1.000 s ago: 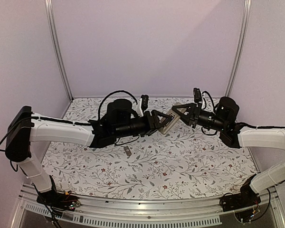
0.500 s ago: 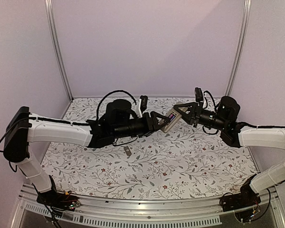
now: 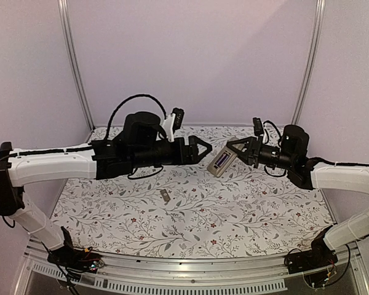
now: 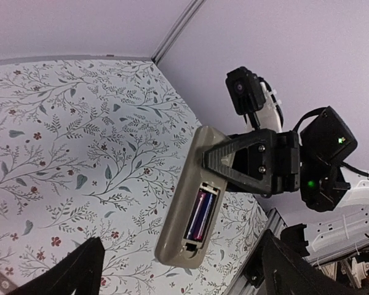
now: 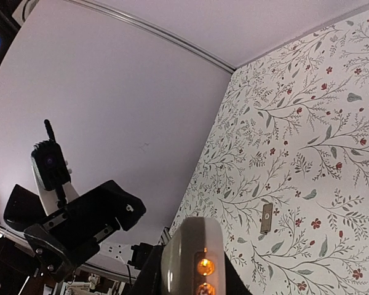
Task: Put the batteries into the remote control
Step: Press the battery in the battery compartment, then place the remote control without the battery cover at the center of the board.
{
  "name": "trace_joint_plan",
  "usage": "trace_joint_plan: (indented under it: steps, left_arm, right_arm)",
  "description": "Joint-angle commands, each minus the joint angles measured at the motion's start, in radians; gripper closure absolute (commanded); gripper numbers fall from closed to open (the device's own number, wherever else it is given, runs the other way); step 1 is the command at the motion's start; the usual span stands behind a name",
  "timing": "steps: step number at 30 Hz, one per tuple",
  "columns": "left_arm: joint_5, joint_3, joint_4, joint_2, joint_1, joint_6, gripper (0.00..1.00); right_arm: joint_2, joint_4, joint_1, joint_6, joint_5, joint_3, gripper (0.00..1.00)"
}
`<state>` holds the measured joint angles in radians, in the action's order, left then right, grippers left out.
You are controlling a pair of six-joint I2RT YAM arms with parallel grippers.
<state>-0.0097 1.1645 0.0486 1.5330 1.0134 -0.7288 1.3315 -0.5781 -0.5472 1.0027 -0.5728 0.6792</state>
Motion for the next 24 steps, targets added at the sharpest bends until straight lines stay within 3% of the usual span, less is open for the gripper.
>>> trace_joint_plan:
  steps: [1,9,16,24]
  left_arm:
    - [-0.107,-0.007,-0.174,-0.111,-0.028,0.123,0.09]
    - [-0.096,-0.118,-0.424,-0.109,-0.094,0.181,0.16]
    - [-0.064,-0.187,-0.355,-0.089,-0.102,0.162,0.14]
    - [-0.013,-0.240,-0.283,-0.054,-0.134,0.126,0.13]
  right_arm:
    - [-0.030,0.099,0.030,-0.085,0.002,-0.021,1.00]
    - [-0.025,0.234,0.044,-0.179,-0.044,-0.020,1.00]
    - [0.091,0.180,-0.002,-0.192,-0.034,-0.051,0.99]
    - [0.300,0.028,-0.087,-0.186,-0.031,0.035,0.95]
